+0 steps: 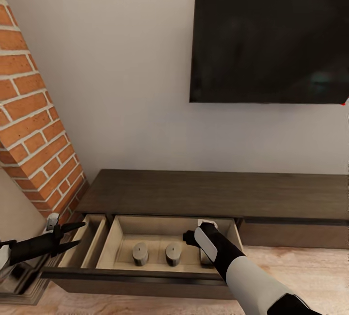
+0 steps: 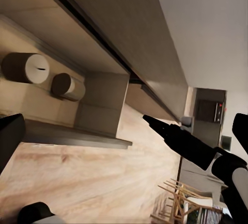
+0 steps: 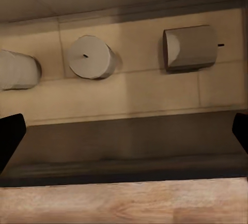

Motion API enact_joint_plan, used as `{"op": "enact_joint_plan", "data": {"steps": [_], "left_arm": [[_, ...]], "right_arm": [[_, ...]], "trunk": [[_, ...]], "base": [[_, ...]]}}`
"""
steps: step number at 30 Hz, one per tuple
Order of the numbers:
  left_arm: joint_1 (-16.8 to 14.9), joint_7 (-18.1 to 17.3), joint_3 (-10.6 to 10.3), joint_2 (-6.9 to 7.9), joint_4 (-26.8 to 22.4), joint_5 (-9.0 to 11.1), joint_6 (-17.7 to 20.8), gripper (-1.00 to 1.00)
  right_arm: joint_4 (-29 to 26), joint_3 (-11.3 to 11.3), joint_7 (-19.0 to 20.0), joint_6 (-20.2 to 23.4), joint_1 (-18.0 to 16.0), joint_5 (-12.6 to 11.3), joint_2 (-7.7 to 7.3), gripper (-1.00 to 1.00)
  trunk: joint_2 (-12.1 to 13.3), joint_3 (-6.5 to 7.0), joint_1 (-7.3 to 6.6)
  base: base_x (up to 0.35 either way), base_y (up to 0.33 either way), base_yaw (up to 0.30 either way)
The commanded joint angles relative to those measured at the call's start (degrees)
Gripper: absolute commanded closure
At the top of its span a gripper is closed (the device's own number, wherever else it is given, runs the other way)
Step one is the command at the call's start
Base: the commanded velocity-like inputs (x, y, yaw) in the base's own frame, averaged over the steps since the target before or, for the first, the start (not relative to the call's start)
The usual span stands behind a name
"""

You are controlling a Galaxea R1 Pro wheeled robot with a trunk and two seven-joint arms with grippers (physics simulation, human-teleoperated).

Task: Place each of the two pumpkins and all three candles from the living room inside a cabinet in the living room (use any cabinet), then make sure every cabinet is closed, and position the cauldron so it is next to a table in the living room.

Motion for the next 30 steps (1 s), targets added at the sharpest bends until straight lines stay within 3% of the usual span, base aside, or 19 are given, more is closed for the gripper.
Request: {"op": "enact_joint_plan", "data": {"steps": [1, 18, 30], "left_arm": [[0.0, 0.0, 0.0, 0.0, 0.0, 0.0, 0.0, -1.0], [0.0, 0.1, 0.0, -0.02, 0.0, -0.2, 0.0, -1.0], [0.0, 0.0, 0.0, -0.07, 0.0, -0.2, 0.0, -1.0]], "right_arm": [[0.0, 0.0, 0.0, 0.0, 0.0, 0.0, 0.0, -1.0], [0.0, 0.0, 0.4, -0.1, 0.0, 0.0, 0.0, -1.0], [0.0, 0.1, 0.4, -0.2, 0.1, 0.0, 0.0, -1.0]], "trunk": [[0.4, 0.18, -0.23], [7.2, 3.24, -3.96], [12.0, 5.39, -6.6]], "base": [[-0.182, 0.074, 0.0], [-0.123, 0.056, 0.0], [-0.013, 0.006, 0.0]]}}
